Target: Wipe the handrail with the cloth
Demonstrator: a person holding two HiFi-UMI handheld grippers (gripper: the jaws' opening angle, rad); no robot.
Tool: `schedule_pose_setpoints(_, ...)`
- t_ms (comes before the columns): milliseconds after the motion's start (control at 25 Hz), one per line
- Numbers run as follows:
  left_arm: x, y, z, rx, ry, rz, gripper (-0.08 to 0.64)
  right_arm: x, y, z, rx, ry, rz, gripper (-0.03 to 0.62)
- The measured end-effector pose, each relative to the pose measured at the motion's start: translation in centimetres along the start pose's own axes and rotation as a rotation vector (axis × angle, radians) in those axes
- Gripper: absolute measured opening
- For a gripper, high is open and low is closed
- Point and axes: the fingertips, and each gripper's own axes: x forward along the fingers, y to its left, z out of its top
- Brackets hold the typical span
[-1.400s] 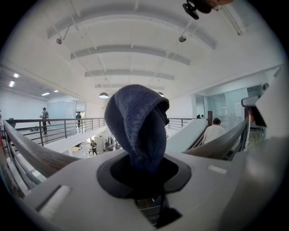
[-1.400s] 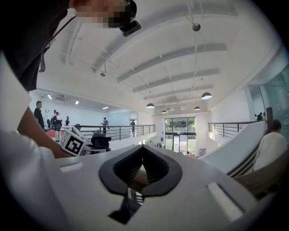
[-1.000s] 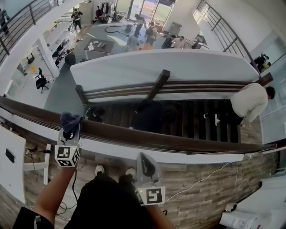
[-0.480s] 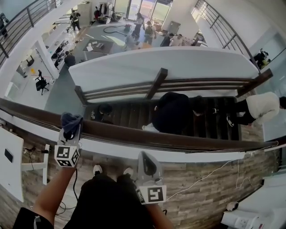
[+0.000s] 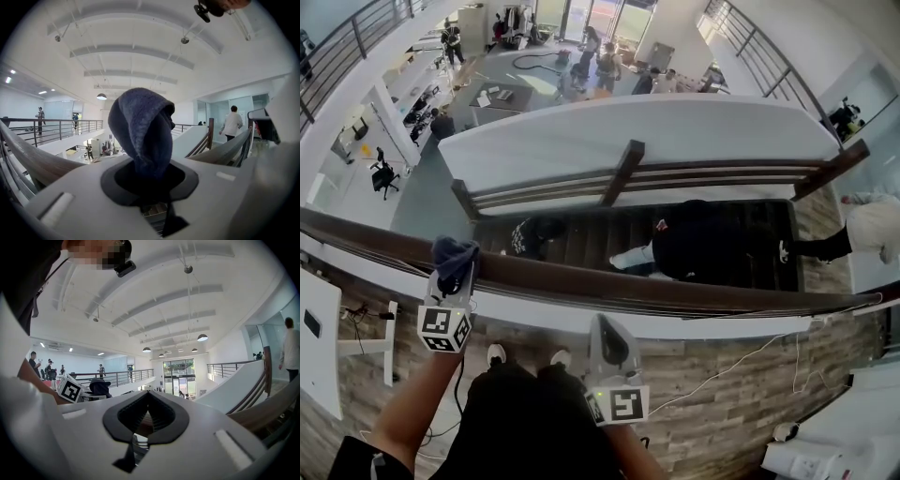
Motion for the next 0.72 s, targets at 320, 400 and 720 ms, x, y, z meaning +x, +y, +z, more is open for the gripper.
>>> schedule_pose_setpoints(320,0.6,-3.3,0.1,-0.008,0.008,-0.041,0.083,-0.2,-1.8,-0.5,0.007,0.000,-0.008,0.002)
schedule_pose_setpoints(400,0.7,-3.9,0.0,-0.001,0.010,-0.054,0.083,-0.2,-1.9,-0.6,0.002,0.001,-0.006,0.002)
schedule_pose_setpoints(720,1.2,-6.6,0.2,0.007,0.009,-0.081,0.083,-0.5,-3.2,-0.6,0.014,0.002,-0.009,0.002)
